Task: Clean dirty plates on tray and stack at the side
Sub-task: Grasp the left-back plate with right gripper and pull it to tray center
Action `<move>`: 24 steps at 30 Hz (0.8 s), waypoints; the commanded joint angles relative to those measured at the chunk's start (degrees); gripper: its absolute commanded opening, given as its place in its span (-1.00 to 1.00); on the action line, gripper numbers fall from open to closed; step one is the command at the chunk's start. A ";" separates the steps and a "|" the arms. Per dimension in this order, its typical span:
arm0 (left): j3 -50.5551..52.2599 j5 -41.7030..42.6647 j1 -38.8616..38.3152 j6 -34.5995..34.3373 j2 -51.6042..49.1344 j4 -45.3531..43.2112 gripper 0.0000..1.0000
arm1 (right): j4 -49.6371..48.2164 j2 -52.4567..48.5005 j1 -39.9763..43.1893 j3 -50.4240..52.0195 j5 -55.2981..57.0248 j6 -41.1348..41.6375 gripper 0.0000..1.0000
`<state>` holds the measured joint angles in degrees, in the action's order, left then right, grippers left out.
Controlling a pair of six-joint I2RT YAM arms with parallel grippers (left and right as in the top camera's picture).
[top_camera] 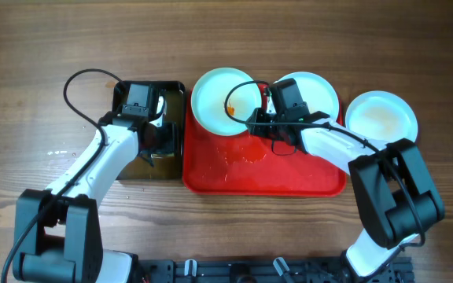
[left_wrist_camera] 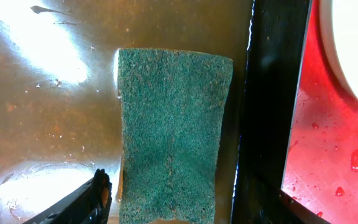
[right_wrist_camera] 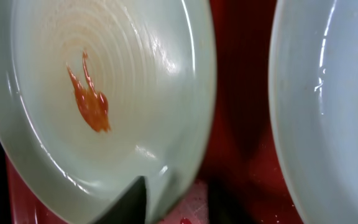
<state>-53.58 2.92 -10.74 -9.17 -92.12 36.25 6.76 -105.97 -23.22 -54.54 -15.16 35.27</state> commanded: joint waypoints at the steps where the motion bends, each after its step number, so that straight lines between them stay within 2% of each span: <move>1: -0.74 0.28 0.26 -0.50 0.50 -0.04 0.35 | 0.04 -1.84 -0.20 -0.50 0.55 2.29 -0.57; 6: -0.74 0.28 0.26 -0.50 0.50 -0.04 0.35 | 7.21 -1.40 -0.17 -0.52 -1.38 2.25 -0.86; 9: -0.74 0.28 0.26 -0.50 0.50 -0.04 0.35 | 14.01 2.05 -0.17 -0.52 -0.63 2.14 -0.91; 13: -0.74 0.28 0.26 -0.50 0.50 -0.09 0.35 | 25.24 8.52 -0.17 -0.52 6.82 -2.38 -0.91; 16: -0.74 0.28 0.26 -0.50 0.50 -0.87 0.36 | 31.58 8.63 -0.17 0.00 6.82 -5.29 -0.91; 24: 1.88 -0.31 0.26 -0.50 0.26 -7.67 0.35 | 29.79 8.57 -0.17 0.72 6.58 -6.82 -0.91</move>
<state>-53.52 2.92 -10.74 -9.17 -92.12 29.67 36.71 -98.00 -23.22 -54.46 -9.98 30.00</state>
